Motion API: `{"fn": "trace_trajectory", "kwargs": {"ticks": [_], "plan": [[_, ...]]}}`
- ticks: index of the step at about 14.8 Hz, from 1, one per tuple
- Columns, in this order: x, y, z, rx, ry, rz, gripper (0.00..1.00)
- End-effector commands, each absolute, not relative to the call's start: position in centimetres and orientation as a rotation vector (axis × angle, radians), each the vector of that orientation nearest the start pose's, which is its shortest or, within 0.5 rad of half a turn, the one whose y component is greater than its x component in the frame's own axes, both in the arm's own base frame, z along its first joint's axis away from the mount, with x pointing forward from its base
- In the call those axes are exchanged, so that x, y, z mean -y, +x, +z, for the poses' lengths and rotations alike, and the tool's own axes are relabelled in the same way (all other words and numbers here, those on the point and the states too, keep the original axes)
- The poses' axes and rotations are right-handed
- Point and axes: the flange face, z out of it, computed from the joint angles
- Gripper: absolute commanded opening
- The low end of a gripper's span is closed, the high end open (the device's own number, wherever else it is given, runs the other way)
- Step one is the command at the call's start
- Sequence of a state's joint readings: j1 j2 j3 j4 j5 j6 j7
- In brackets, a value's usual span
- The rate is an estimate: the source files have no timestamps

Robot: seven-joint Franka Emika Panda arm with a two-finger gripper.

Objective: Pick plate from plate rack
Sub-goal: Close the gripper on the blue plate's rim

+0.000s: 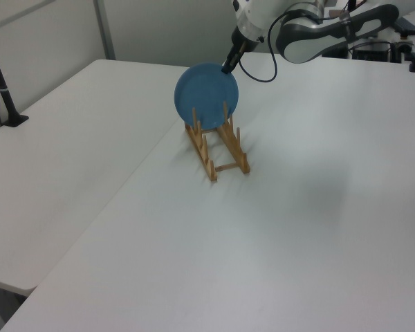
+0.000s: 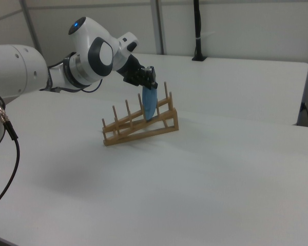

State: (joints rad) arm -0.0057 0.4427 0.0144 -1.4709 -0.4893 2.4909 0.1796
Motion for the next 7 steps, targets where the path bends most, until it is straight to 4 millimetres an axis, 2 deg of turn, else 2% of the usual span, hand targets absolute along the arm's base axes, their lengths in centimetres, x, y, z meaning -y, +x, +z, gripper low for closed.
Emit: {"fn": "trace_trajectory", "kwargs": {"ticks": [1,4,6,7], "plan": [[-1.1,73.2,49.1,0.219,-3.302,-1.080,0.06],[-1.1,73.1,49.7,0.215,-3.299,-1.089,0.00],[-1.1,72.9,50.8,0.209,-3.291,-1.113,0.00],[-0.8,72.5,52.3,0.196,-3.284,-1.145,0.00]]}}
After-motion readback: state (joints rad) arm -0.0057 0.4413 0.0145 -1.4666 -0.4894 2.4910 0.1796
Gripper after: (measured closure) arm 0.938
